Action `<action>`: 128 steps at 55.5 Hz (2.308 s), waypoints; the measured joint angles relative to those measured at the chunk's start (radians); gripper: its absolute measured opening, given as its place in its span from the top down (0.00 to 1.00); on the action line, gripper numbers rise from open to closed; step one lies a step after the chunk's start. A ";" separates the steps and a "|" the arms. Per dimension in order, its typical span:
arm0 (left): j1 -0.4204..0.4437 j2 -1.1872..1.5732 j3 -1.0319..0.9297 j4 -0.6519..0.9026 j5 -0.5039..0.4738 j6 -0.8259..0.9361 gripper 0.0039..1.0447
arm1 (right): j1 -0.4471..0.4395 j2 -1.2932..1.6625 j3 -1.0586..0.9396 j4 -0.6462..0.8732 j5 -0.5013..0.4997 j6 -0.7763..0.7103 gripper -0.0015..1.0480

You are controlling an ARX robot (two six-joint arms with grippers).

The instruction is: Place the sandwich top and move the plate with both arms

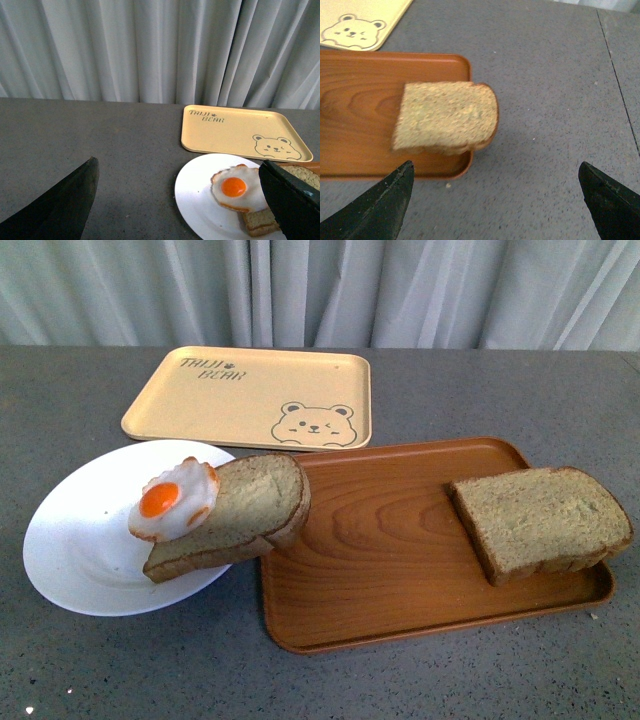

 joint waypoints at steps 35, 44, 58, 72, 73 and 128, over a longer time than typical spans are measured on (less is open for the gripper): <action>0.000 0.000 0.000 0.000 0.000 0.000 0.08 | -0.008 0.990 0.423 0.359 -0.232 0.423 0.09; 0.000 0.000 0.000 0.000 0.000 0.000 0.08 | 0.021 1.036 0.448 0.376 -0.233 0.450 0.09; 0.000 0.000 0.000 0.000 0.000 0.000 0.08 | 0.026 1.033 0.453 0.377 -0.261 0.493 0.55; 0.000 0.000 0.000 0.000 0.000 0.000 0.08 | 0.071 0.841 0.440 0.360 -0.324 0.550 0.97; 0.000 0.000 0.000 0.000 0.000 0.000 0.08 | 0.077 0.834 0.440 0.360 -0.325 0.552 0.97; 0.000 0.000 0.000 0.000 0.000 0.000 0.08 | 0.797 1.117 0.798 0.463 0.007 0.866 0.97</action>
